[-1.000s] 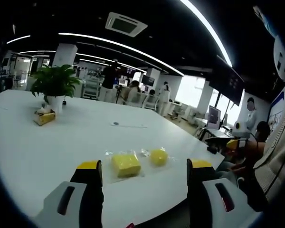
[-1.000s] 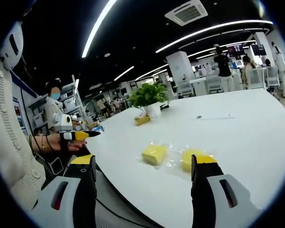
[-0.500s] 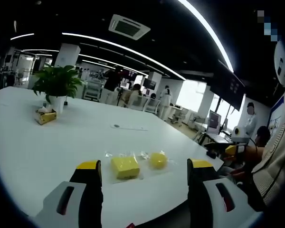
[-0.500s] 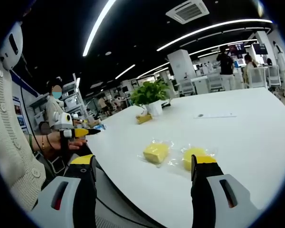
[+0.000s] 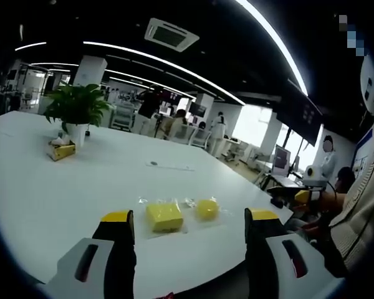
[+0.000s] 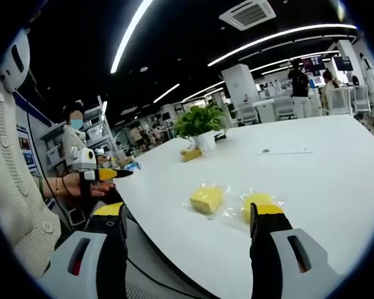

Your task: Compare the silicone blocks by pressing each to a similar depth, holding the contact briefly, and releasing to observe deformation and rebound differences across the visible hardness samples.

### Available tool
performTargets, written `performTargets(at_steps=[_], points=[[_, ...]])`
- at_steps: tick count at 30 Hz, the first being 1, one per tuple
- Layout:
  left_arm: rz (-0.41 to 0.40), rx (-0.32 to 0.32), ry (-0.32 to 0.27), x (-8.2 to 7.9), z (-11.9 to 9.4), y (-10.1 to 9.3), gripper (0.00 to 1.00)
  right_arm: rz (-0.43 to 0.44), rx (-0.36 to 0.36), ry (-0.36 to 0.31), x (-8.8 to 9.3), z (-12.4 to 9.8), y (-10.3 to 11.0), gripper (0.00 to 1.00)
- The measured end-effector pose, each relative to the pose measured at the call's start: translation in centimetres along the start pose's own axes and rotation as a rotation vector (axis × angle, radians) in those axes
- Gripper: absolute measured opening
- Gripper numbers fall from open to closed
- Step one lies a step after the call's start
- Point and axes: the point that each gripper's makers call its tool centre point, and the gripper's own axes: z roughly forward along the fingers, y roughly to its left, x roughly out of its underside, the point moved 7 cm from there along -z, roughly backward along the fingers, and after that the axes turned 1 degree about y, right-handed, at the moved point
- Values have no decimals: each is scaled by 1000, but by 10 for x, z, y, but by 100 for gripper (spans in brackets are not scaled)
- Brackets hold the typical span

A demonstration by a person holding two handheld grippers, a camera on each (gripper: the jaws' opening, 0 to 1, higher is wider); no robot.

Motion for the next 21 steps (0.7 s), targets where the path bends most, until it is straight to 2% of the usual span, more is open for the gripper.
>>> performTargets(at_steps=[6, 17, 21], points=[[-9, 0, -12, -1, -1, 1, 71, -3, 7, -2, -1, -1, -1, 76], [-4, 0, 19, -6, 5, 6, 71, -12, 17, -3, -5, -3, -4, 74], [-43, -6, 33, -7, 10, 12, 71, -17, 24, -3, -7, -4, -6, 74]])
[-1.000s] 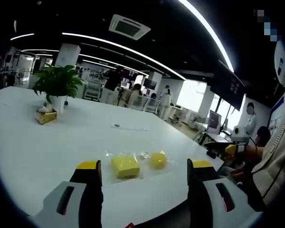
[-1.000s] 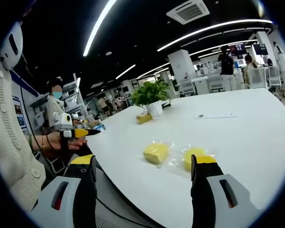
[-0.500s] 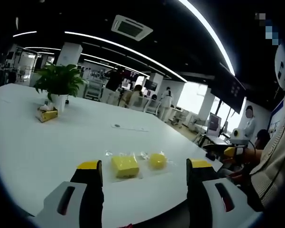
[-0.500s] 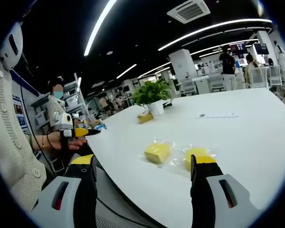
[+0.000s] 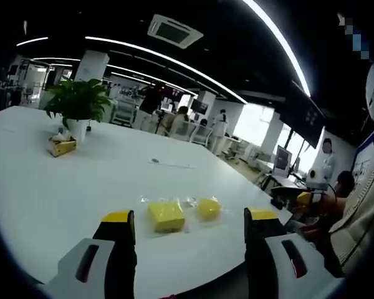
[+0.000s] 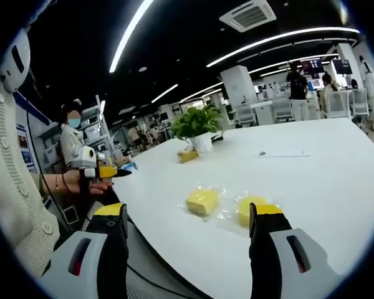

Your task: Compare the silicone blocks by pressing each to a similar depth, holding the contact briefly, and releasing to observe deformation and rebound differences across the visible hardness samples.

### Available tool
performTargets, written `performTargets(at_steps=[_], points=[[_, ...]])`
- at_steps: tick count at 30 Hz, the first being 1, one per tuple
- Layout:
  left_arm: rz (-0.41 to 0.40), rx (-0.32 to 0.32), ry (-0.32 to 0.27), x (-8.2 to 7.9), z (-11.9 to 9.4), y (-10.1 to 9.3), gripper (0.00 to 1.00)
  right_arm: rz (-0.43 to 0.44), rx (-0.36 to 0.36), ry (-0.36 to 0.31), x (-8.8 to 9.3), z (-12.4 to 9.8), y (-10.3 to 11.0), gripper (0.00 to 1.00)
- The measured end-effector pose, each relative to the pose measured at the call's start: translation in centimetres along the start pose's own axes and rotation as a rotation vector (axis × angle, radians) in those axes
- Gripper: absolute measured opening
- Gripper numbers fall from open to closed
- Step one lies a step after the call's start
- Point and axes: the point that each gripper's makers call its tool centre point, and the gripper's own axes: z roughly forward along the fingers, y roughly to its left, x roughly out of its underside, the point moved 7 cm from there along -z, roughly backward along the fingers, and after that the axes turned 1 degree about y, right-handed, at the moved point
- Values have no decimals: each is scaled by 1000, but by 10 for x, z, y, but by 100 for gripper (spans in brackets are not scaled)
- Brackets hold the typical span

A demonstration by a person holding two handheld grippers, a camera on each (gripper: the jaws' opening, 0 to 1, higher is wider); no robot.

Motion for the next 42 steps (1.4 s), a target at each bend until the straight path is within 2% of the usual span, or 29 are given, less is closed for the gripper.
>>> performTargets(at_steps=[6, 14, 19, 22, 28, 34, 39, 42], points=[[-51, -1, -3, -4, 8, 7, 67, 6, 15, -2, 0, -1, -3, 74], [-123, 21, -6, -11, 23, 17, 68, 17, 30, 5, 0, 1, -7, 73], [-264, 29, -75, -17, 33, 27, 68, 19, 51, -2, -3, 4, -12, 74], [-293, 30, -86, -19, 39, 35, 67, 24, 59, -1, -3, 5, -14, 73], [-347, 36, -40, -15, 56, 50, 66, 32, 69, 6, -3, 9, -19, 73], [-361, 44, -2, -10, 72, 63, 65, 42, 77, 15, -3, 15, -22, 73], [-389, 52, 21, -5, 87, 84, 65, 48, 84, 25, -3, 18, -24, 72], [-391, 53, 36, -4, 93, 85, 65, 49, 88, 32, -4, 19, -25, 72]])
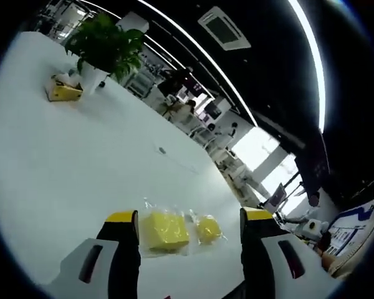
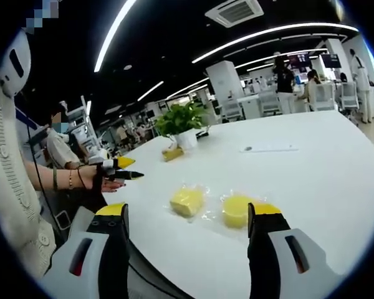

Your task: Compare the silicone blocks by pressing each to a similar depth, holding the contact briefly, and releasing to observe deformation and rebound differences across the visible hardness samples.

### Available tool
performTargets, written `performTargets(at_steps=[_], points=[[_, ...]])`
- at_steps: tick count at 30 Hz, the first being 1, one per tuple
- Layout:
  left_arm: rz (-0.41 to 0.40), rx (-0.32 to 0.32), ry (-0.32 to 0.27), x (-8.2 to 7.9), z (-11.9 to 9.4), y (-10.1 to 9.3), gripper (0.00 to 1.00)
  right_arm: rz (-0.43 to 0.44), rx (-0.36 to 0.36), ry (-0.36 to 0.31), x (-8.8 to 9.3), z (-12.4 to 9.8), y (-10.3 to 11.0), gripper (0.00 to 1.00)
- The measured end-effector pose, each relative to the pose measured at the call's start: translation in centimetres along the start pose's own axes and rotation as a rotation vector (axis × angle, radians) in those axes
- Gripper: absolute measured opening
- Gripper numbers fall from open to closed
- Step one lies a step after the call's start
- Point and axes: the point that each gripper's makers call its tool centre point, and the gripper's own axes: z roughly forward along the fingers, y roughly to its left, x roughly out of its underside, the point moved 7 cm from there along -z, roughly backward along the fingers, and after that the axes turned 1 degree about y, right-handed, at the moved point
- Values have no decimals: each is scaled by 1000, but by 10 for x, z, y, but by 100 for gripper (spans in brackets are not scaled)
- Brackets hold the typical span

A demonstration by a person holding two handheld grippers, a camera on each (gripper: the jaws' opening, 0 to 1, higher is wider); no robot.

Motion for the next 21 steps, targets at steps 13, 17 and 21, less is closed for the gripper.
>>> performTargets(at_steps=[13, 17, 21], points=[[11, 10, 95, 8, 37, 30, 64, 9, 18, 28, -2, 11, -7, 72], [13, 18, 117, 10, 50, 35, 64, 14, 30, 34, -2, 13, -11, 71], [15, 25, 152, 14, 61, 43, 64, 20, 42, 43, 0, 15, -14, 71]])
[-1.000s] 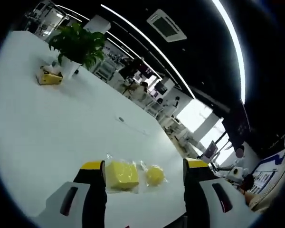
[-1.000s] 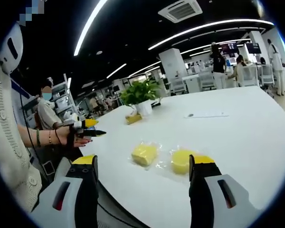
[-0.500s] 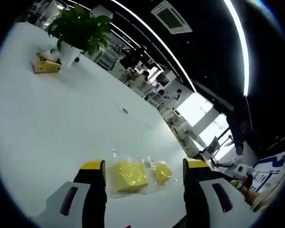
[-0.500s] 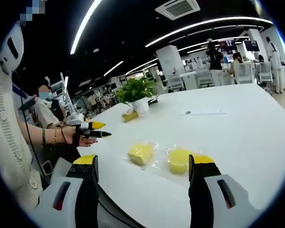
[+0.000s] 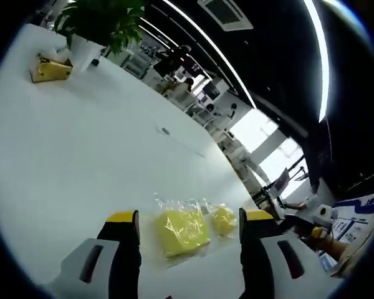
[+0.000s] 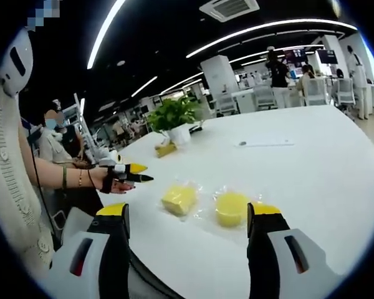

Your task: Compare the silicone blocks by pressing each to a similar depth, holding the contact briefly, and releasing to observe deformation and rebound differences across the visible hardness samples.

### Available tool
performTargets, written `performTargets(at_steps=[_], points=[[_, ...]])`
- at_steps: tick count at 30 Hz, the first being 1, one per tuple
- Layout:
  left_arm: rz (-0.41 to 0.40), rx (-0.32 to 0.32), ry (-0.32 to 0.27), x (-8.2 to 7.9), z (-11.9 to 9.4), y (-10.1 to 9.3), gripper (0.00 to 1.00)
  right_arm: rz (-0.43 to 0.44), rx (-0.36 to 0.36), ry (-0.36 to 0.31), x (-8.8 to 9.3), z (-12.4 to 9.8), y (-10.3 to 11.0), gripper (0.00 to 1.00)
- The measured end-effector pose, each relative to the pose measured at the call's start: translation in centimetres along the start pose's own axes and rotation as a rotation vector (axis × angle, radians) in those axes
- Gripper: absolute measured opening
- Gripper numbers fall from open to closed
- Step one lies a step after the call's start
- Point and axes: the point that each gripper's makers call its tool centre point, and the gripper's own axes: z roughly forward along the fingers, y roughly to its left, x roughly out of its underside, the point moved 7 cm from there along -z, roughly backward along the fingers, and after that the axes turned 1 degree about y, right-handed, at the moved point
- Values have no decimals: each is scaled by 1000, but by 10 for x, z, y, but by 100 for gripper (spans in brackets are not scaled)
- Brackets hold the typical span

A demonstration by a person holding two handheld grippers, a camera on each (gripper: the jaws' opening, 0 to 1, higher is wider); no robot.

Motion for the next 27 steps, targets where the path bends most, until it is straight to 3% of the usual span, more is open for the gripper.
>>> performTargets(at_steps=[20, 27], points=[[-8, 53, 117, 8, 48, 24, 61, 17, 43, 52, 10, 8, -9, 69], [-48, 112, 118, 9, 62, 27, 50, 18, 65, 71, 13, 7, -10, 69]])
